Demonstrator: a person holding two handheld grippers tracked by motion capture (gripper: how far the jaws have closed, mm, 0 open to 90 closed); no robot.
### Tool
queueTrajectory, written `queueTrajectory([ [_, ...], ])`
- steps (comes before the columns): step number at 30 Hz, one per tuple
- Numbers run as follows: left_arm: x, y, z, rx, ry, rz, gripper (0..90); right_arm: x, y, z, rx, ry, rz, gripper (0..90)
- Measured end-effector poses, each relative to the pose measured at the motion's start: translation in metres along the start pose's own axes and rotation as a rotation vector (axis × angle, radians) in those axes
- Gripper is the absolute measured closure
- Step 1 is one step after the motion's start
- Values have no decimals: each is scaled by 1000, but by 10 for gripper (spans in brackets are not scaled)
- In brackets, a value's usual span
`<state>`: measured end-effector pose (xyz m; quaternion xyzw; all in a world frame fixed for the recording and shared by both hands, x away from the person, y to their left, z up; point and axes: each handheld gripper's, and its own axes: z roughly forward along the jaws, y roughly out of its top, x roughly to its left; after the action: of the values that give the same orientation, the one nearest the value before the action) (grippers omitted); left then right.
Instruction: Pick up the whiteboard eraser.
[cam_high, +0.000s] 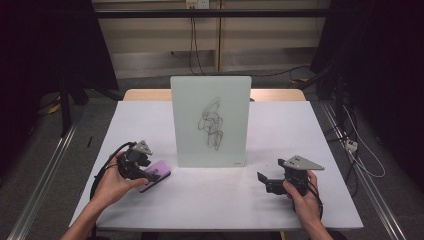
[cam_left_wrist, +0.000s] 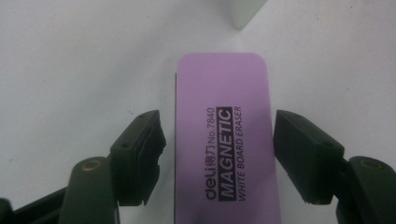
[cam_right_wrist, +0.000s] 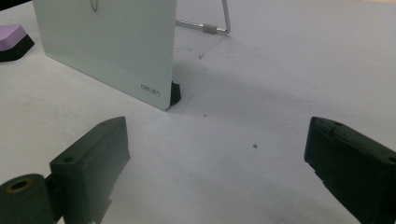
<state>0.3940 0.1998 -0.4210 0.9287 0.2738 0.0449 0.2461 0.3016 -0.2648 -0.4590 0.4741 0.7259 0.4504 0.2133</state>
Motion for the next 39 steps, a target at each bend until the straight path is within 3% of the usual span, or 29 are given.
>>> queueTrajectory([
  [7,-4,1,6,23,-3,16,397,0,0,0,4,2,-1,67],
  [18,-1,2,7,43,-11,38,399,0,0,0,8,3,0,67],
  [21,-1,1,8,35,-18,19,400,0,1,1,3,1,1,67],
  [23,-1,1,7,39,-14,28,405,0,1,3,3,4,8,67],
  [33,0,-3,5,-8,-12,11,410,-1,1,3,4,0,6,68],
  [39,2,-5,-6,-99,-8,6,410,-1,1,4,10,2,8,67],
])
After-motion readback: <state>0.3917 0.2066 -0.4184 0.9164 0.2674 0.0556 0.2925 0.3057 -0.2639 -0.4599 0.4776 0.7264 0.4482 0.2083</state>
